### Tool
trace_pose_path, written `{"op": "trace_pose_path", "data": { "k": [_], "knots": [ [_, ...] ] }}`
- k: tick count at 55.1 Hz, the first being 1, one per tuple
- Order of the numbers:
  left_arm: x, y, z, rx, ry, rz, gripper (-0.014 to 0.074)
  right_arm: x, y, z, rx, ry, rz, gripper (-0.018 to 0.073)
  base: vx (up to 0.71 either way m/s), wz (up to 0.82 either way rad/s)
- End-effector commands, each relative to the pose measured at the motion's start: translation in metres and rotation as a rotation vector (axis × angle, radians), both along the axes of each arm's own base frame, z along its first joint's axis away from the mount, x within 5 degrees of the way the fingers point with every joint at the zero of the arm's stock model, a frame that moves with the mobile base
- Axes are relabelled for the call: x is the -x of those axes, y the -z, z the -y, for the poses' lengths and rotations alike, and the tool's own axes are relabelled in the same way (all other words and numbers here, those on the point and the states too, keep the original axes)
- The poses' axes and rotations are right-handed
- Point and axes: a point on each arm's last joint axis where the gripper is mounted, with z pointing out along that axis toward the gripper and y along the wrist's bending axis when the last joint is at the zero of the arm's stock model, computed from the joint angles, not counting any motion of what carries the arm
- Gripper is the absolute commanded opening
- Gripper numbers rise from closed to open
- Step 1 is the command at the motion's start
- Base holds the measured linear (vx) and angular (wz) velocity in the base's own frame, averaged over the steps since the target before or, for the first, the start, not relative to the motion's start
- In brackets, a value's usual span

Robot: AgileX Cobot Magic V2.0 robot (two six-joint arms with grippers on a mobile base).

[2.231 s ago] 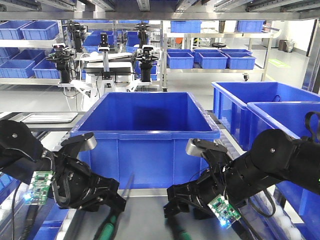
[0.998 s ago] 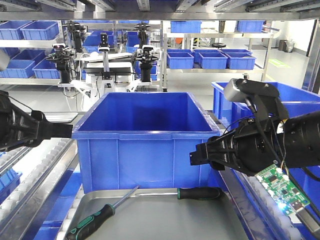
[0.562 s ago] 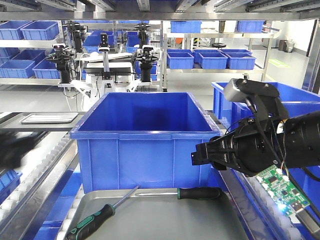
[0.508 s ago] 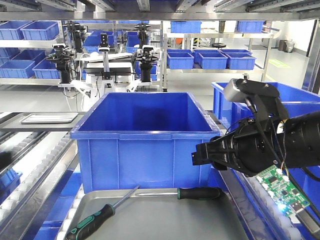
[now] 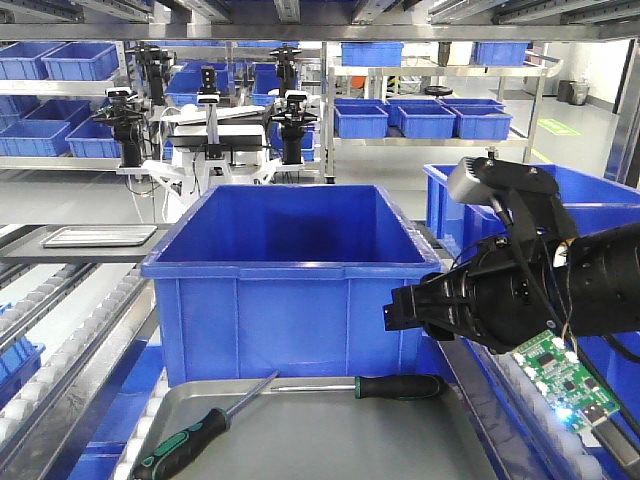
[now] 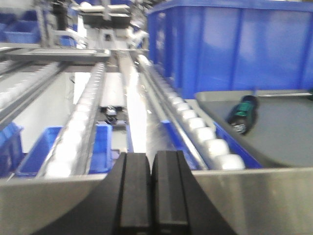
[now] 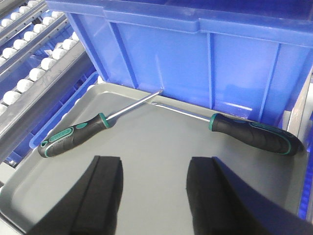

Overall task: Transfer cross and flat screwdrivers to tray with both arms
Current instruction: 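Raise both grippers away from the screwdrivers lying on the tray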

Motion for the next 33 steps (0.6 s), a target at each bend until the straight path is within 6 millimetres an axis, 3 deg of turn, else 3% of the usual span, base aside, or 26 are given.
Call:
{"op": "trace_pose_path", "data": {
  "k": [1,33],
  "knots": [
    [0.0040,-0.0046,-0.0034,0.032,-0.046,0.158,-0.0006,0.0052,-0.0246,0.0034,-0.052,0.020,0.112,0.0383,0.00,0.00],
    [0.0043,-0.0022,-0.0038,0.023,-0.057,0.126,-0.0007,0.0057,-0.0244,0.0030,-0.054,0.017,0.107,0.0383,0.00,0.00]
  ]
}}
